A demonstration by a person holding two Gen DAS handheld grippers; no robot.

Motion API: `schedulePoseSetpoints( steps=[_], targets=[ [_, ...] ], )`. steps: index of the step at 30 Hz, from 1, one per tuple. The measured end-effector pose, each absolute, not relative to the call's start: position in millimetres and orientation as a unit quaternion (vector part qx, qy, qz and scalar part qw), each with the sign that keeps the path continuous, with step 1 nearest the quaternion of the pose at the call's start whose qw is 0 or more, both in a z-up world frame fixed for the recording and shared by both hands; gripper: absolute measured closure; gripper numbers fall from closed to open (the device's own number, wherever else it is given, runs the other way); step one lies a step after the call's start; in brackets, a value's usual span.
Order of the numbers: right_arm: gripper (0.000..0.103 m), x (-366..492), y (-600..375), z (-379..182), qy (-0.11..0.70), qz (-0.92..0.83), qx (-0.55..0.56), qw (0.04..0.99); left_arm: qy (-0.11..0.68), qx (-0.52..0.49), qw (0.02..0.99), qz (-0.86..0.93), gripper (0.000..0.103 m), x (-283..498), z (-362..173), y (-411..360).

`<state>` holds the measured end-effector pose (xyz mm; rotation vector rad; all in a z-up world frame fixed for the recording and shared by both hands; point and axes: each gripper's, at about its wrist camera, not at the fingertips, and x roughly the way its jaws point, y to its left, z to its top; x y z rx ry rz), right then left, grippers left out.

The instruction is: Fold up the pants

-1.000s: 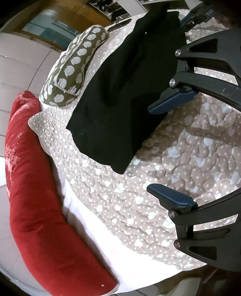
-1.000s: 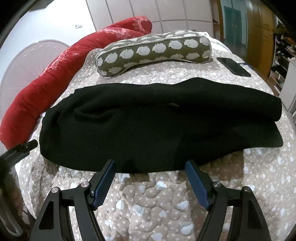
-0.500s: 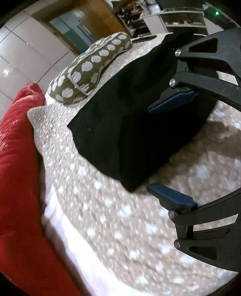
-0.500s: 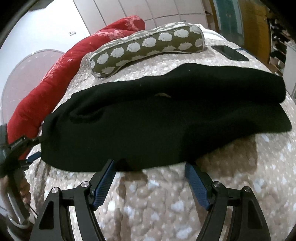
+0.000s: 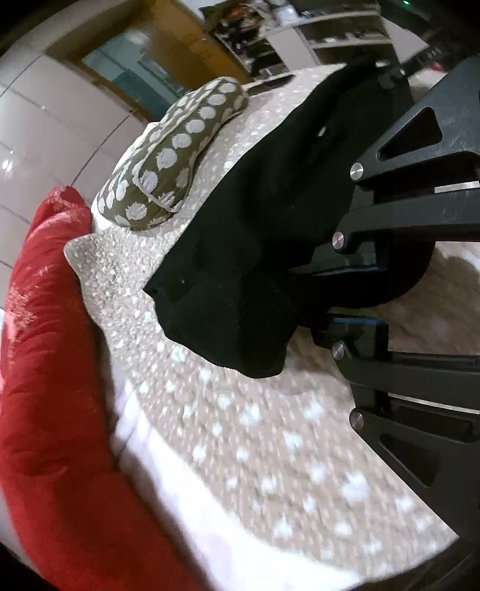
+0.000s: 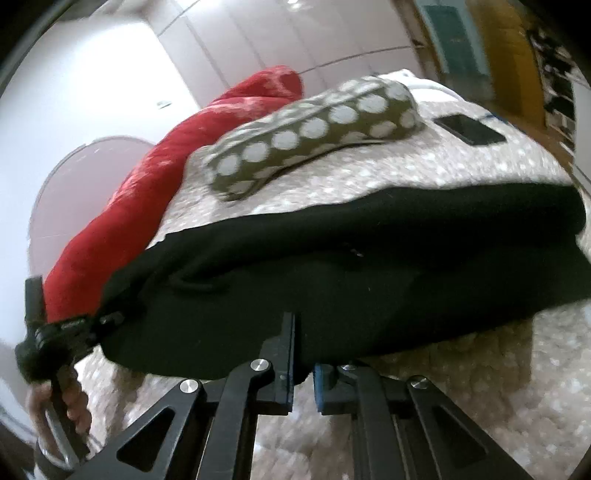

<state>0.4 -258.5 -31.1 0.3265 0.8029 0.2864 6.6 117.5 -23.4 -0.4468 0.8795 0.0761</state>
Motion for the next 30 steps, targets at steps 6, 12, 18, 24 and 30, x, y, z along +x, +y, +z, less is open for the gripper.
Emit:
schedulePoseSetpoints(
  steps=[6,12,18,24,30],
  targets=[
    [0.096,-25.2,-246.6,-48.1,0.445,0.171,0.133,0.869,0.479,-0.192,0.855,0.047,0.084,-10.8,-59.6,128.8],
    [0.076,-34.0,-253.8,-47.6,0.488,0.185,0.122,0.844,0.460,-0.162,0.871,0.067,0.068,-29.7,-33.2,135.7],
    [0.075,-48.3,-261.5,-6.1,0.470,0.234,0.073,0.848,0.429,-0.112,0.889,0.117,0.067,-42.6,-5.3,139.8],
    [0.055,-42.0,-262.1,27.8,0.415,0.245,0.068,0.873,0.431,-0.102,0.893,0.086,0.057,-37.3,2.7,130.8],
    [0.055,23.9,-252.3,11.8,0.415,0.178,0.040,0.891,0.446,-0.100,0.889,0.033,0.057,-14.9,-5.2,88.0]
  ],
)
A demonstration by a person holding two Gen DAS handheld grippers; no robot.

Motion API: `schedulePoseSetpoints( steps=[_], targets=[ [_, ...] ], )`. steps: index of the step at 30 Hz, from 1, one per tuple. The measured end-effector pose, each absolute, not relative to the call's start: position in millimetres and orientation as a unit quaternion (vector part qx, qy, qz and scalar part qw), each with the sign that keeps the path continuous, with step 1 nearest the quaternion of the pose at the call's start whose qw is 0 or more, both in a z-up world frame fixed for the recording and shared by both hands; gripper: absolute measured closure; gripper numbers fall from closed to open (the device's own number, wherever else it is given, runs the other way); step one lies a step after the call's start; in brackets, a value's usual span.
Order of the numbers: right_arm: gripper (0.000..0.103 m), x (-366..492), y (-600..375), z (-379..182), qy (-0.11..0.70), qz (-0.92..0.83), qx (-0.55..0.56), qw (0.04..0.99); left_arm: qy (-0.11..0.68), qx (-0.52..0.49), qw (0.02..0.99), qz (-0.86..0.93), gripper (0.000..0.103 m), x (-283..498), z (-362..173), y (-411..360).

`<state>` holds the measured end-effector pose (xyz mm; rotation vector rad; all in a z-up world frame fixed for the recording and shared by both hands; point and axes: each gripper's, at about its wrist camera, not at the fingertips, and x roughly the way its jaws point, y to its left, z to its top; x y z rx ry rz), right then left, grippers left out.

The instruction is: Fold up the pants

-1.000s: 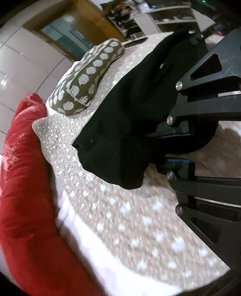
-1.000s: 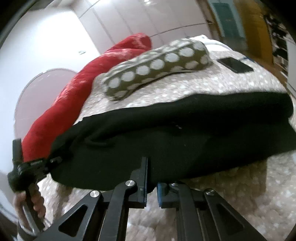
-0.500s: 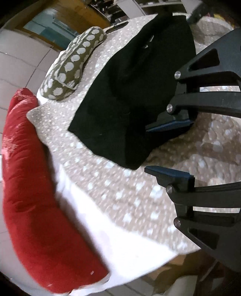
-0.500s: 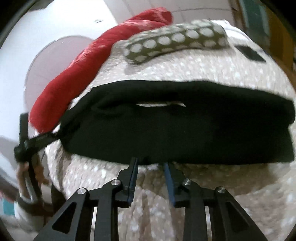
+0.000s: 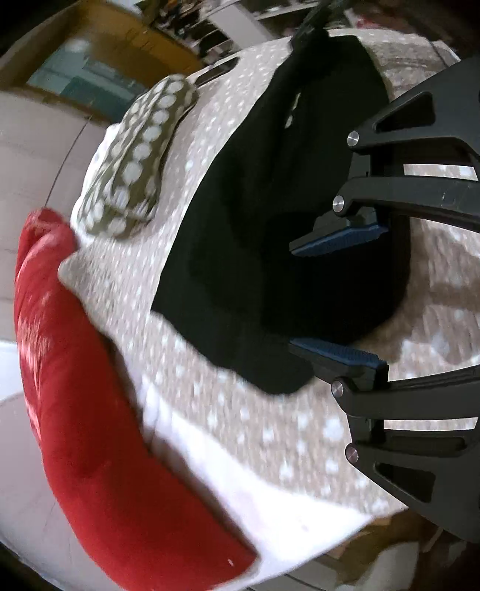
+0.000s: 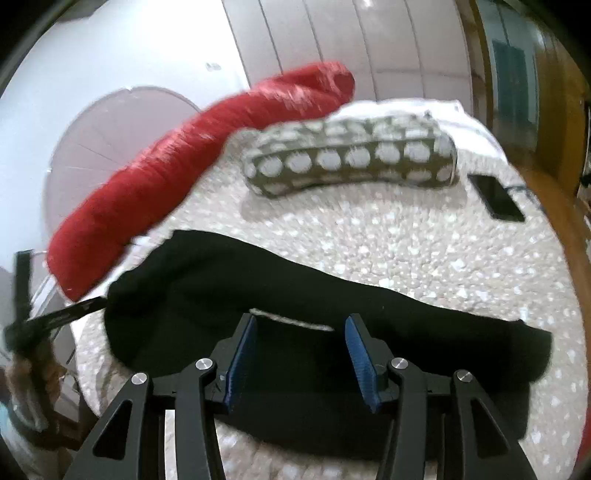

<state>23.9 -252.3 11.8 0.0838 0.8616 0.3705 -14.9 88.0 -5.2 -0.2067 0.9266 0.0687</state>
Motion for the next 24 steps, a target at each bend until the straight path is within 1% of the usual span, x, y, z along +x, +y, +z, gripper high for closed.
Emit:
schedulePoseSetpoints(
  steps=[2,5,7,10,13,15,17,20,24],
  targets=[
    [0.055,43.9,-248.5,1.1,0.436,0.175,0.043,0.882,0.454,-0.087,0.886,0.020,0.057,-7.1,-10.7,72.3],
    [0.055,56.3,-231.1,-15.7,0.457,0.147,-0.019,0.877,0.467,-0.077,0.881,0.004,0.057,2.8,-19.4,53.3],
    [0.055,49.9,-222.7,-14.7,0.450,0.155,-0.040,0.879,0.470,-0.071,0.880,-0.005,0.057,6.5,-23.2,43.4],
    [0.055,34.8,-226.5,-13.5,0.447,0.193,-0.004,0.874,0.472,-0.053,0.880,-0.012,0.057,14.9,-28.0,30.5],
    [0.055,27.9,-237.0,-23.3,0.465,0.224,0.035,0.856,0.480,-0.046,0.876,-0.016,0.057,26.1,-35.7,22.2],
    [0.055,28.2,-246.4,-33.2,0.478,0.203,0.037,0.854,0.484,-0.045,0.874,-0.017,0.057,31.6,-40.1,19.3],
    [0.055,38.2,-264.4,-42.0,0.484,0.146,0.038,0.862,0.486,-0.050,0.872,-0.016,0.057,37.6,-44.9,17.3],
    [0.055,66.3,-286.3,-48.7,0.472,0.129,0.078,0.869,0.488,-0.053,0.871,-0.013,0.057,45.7,-47.6,17.5],
    [0.056,107.4,-278.5,-45.8,0.458,0.104,0.032,0.882,0.484,-0.057,0.873,-0.019,0.057,51.9,-38.4,21.1]
  ],
)
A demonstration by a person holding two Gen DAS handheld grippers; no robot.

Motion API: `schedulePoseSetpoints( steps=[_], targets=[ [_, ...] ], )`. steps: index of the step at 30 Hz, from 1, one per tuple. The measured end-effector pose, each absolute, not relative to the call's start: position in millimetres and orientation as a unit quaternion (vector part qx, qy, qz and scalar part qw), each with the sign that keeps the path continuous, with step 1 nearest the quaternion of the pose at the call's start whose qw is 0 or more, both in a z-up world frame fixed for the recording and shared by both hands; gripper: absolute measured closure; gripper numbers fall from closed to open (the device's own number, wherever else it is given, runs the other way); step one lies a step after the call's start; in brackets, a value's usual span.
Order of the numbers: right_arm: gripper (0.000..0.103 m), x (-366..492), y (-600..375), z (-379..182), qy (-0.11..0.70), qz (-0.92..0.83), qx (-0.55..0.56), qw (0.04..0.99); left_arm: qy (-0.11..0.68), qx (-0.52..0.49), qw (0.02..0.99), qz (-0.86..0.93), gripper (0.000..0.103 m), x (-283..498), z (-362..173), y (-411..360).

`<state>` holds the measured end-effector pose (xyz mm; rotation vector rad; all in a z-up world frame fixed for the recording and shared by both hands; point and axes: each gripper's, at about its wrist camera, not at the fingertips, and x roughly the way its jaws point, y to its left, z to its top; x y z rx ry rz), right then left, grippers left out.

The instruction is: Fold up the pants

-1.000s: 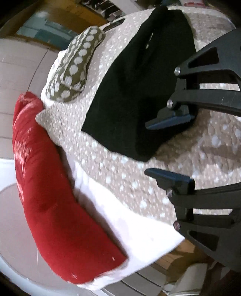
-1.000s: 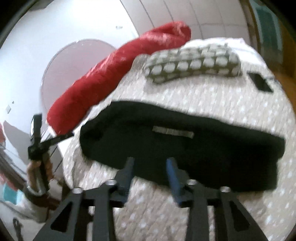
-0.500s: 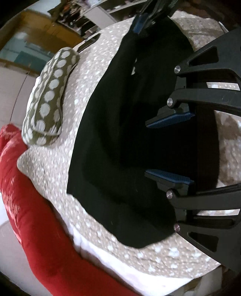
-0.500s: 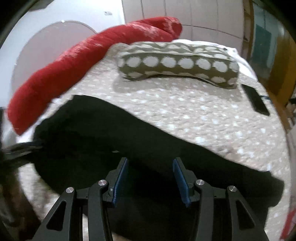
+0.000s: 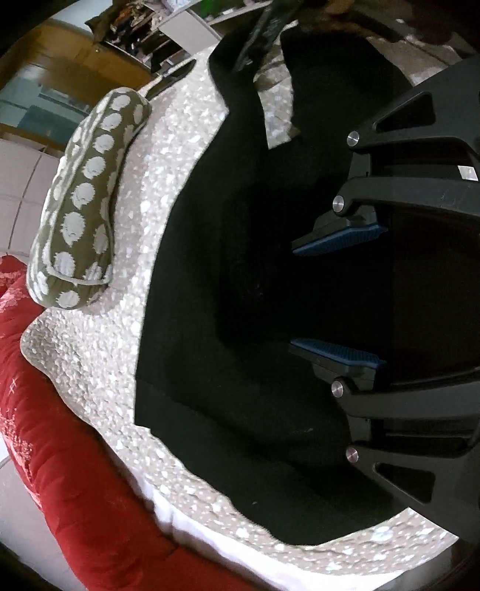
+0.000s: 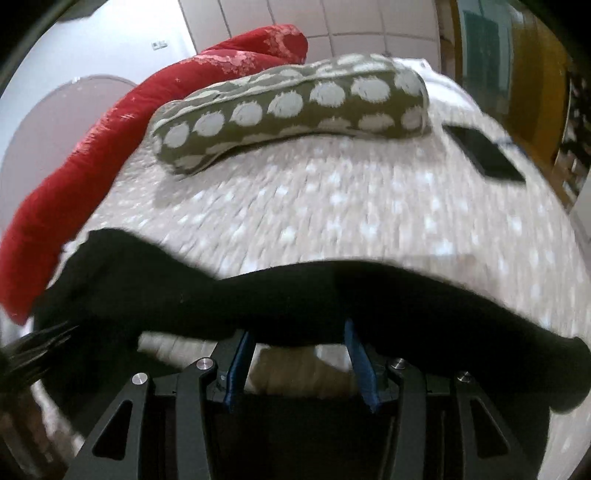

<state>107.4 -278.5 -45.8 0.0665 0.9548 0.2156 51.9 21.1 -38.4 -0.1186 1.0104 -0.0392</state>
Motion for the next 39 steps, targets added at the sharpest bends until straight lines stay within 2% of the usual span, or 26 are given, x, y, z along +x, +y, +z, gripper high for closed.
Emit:
schedulePoseSetpoints(
  steps=[7,12,14,18,26,27,28,29,30,34,39],
  targets=[
    [0.055,118.7,-297.3,-4.8,0.451,0.023,0.008,0.892,0.457,-0.064,0.887,0.008,0.057,56.9,-22.7,54.2],
    [0.055,113.1,-264.5,20.6,0.424,0.140,0.015,0.895,0.469,-0.096,0.877,0.041,0.057,69.7,-37.8,88.6],
    [0.055,119.9,-234.2,18.4,0.423,0.191,-0.004,0.886,0.478,-0.121,0.869,0.033,0.051,74.6,-45.0,99.4],
    [0.055,146.5,-167.7,0.2,0.414,0.277,-0.048,0.866,0.478,-0.122,0.869,0.025,0.051,78.4,-45.7,102.4],
    [0.055,196.6,-91.2,-49.7,0.479,0.351,-0.127,0.795,0.480,-0.132,0.867,-0.002,0.050,81.3,-47.1,113.1],
    [0.057,199.1,-88.4,-54.4,0.486,0.359,-0.129,0.786,0.480,-0.133,0.867,-0.005,0.050,81.2,-46.8,114.2],
    [0.068,199.1,-85.8,-57.1,0.485,0.361,-0.136,0.785,0.480,-0.134,0.867,-0.007,0.050,80.9,-46.2,115.5],
    [0.092,195.5,-84.3,-57.4,0.476,0.369,-0.140,0.786,0.479,-0.134,0.867,-0.006,0.050,79.7,-44.9,116.9],
    [0.098,190.6,-80.6,-55.6,0.467,0.386,-0.143,0.782,0.478,-0.133,0.868,-0.004,0.050,78.4,-43.4,118.0],
    [0.098,171.0,-74.6,-42.4,0.424,0.383,-0.178,0.801,0.465,-0.118,0.877,0.037,0.050,71.5,-36.4,129.7],
    [0.099,172.4,-105.3,4.7,0.383,0.365,-0.097,0.843,0.476,-0.137,0.864,0.089,0.050,61.5,-40.6,164.1]
  ],
)
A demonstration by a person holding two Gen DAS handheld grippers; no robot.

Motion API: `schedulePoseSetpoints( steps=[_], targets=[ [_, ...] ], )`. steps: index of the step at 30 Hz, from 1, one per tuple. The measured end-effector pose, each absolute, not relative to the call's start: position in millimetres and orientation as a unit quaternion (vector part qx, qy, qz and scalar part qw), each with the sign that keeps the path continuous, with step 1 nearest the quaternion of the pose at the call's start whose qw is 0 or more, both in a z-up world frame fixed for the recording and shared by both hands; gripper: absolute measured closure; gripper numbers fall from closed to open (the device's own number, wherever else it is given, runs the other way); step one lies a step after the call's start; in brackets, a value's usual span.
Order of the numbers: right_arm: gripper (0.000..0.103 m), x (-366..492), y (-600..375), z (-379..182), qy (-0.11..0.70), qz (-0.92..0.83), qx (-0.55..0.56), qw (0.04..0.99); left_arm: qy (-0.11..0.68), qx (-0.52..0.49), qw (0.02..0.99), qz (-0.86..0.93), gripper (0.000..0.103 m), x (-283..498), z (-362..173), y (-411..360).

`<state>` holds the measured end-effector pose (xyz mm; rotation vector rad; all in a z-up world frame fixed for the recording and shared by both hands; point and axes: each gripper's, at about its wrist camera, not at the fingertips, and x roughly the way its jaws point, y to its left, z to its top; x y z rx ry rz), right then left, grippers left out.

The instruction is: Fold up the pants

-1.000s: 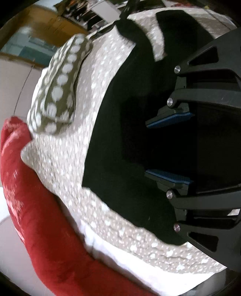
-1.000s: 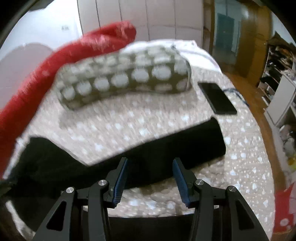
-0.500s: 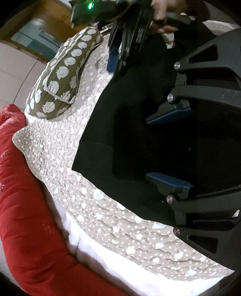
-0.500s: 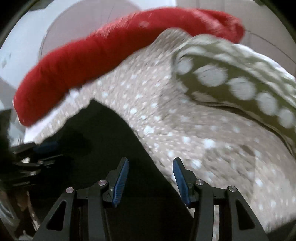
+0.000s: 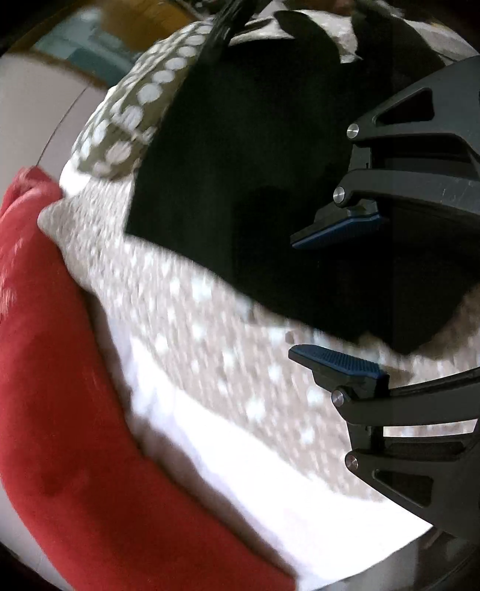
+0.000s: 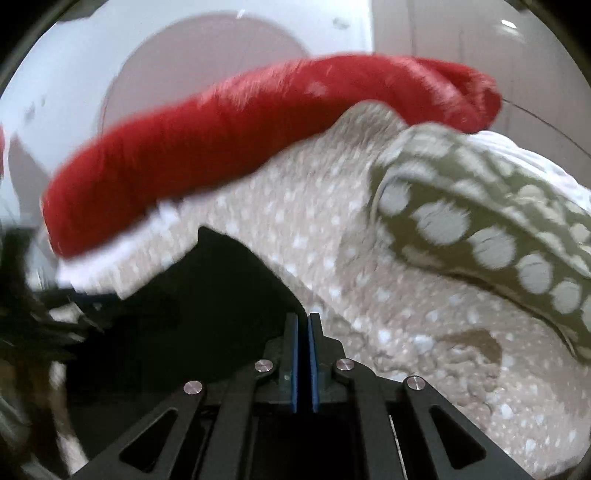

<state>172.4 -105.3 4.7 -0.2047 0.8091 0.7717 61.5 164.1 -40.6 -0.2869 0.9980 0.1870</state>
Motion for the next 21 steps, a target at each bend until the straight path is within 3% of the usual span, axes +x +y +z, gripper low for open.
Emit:
schedulePoseSetpoints(
  steps=[5,8,12,14,16,18,20,21],
  targets=[
    [0.099,100.1,-109.8,48.5,0.325,0.412,-0.096,0.846,0.431,-0.167,0.873,0.154,0.050,22.2,-15.4,209.8],
    [0.099,40.1,-99.7,47.0,0.313,0.448,-0.115,0.829,0.406,-0.172,0.880,0.178,0.050,2.7,5.3,227.1],
    [0.099,-18.5,-75.2,0.6,0.354,0.477,-0.112,0.796,0.378,-0.172,0.892,0.178,0.049,-16.4,28.3,224.0],
    [0.098,-28.1,-70.4,-28.9,0.380,0.465,-0.113,0.792,0.374,-0.163,0.899,0.161,0.041,-17.8,33.0,212.4],
    [0.097,-28.6,-71.8,-57.2,0.405,0.439,-0.088,0.797,0.374,-0.147,0.905,0.140,0.039,-17.2,33.7,194.0],
    [0.091,-31.0,-79.9,-57.1,0.415,0.434,-0.067,0.797,0.386,-0.130,0.906,0.115,0.039,-12.5,28.3,171.6],
    [0.072,-33.5,-91.4,-41.8,0.407,0.440,-0.054,0.799,0.394,-0.120,0.906,0.096,0.039,-10.3,21.7,155.0],
    [0.069,-34.4,-100.2,-31.1,0.395,0.430,-0.054,0.810,0.398,-0.117,0.906,0.088,0.039,-8.5,17.4,146.6]
  ],
)
